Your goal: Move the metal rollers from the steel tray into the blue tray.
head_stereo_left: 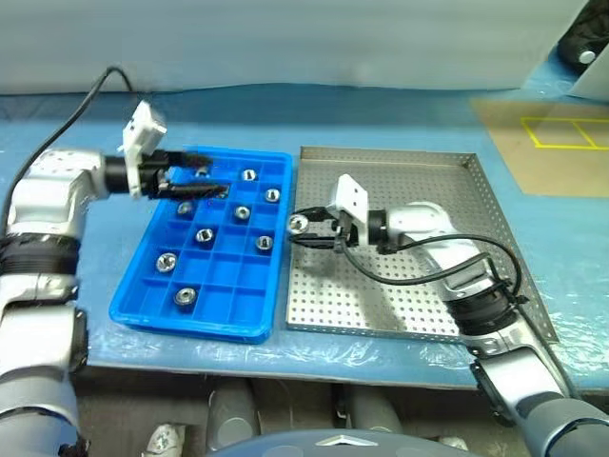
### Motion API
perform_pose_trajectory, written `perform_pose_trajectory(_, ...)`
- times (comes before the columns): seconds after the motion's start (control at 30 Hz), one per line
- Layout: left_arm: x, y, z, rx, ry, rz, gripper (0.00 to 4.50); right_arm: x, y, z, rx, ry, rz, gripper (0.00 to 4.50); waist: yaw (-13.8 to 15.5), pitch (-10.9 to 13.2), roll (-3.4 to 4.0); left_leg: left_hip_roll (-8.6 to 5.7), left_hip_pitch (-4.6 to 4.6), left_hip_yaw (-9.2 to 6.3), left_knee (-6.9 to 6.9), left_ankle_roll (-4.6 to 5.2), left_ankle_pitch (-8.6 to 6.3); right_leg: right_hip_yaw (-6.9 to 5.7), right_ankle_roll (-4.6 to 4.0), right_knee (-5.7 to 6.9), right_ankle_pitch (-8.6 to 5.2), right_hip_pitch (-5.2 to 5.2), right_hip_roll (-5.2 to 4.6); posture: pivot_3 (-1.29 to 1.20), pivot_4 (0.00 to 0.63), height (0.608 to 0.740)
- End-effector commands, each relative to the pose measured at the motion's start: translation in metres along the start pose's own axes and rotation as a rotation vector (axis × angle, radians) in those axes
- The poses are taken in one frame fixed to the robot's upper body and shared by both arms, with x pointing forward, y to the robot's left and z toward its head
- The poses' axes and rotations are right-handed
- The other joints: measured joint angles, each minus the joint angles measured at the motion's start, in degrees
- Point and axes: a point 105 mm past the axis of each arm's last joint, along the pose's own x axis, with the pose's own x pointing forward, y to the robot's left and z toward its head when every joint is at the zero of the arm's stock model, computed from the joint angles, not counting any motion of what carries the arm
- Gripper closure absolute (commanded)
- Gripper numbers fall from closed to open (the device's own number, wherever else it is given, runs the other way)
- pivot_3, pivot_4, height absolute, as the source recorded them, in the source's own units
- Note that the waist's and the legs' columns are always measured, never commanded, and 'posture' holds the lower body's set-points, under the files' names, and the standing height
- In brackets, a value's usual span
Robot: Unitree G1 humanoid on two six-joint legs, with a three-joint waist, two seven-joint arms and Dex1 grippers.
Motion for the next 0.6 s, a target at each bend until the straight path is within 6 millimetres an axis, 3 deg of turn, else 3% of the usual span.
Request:
perform_pose_trajectory(0.03, -0.019, -0.023, 0.013, 0.045, -0.007, 0.014, 0.33, 0.02, 0.003, 0.014, -0.034, -0.063, 0.052, 2.84, 1.2, 0.0, -0.01, 0.01, -0.04, -0.07, -0.11, -0.08, 0.05, -0.04, -0.01, -0.02, -0.01, -0.02, 0.0, 0.16, 0.15, 0.74)
perform_pose_trajectory(0.17, -0.033, -0.053, -0.006, 0.007, 0.05, 0.018, 0.33, 0.04, -0.004, 0.017, -0.058, -0.088, 0.081, 2.84, 2.7, 0.0, -0.02, -0.02, -0.13, -0.21, -0.16, -0.18, 0.11, -0.13, -0.05, 0.07, -0.04, -0.08, -0.08, 0.23, 0.15, 0.74)
perform_pose_trajectory(0.3, -0.044, -0.08, -0.021, -0.034, 0.078, 0.05, 0.33, 0.059, 0.009, 0.019, -0.064, -0.112, 0.186, 2.84, 3.5, 0.0, -0.07, -0.01, -0.2, -0.31, -0.16, -0.19, 0.11, -0.15, -0.07, 0.09, -0.06, -0.12, -0.1, 0.28, 0.15, 0.74)
perform_pose_trajectory(0.6, -0.061, -0.099, -0.036, -0.077, 0.12, 0.149, 0.33, 0.077, 0.022, 0.014, -0.039, -0.121, 0.292, 2.84, 5.4, 0.0, -0.08, 0.02, -0.46, -0.91, -0.14, -0.36, 0.22, -0.37, -0.28, 0.44, -0.2, -0.28, -0.01, 0.39, 0.15, 0.74)
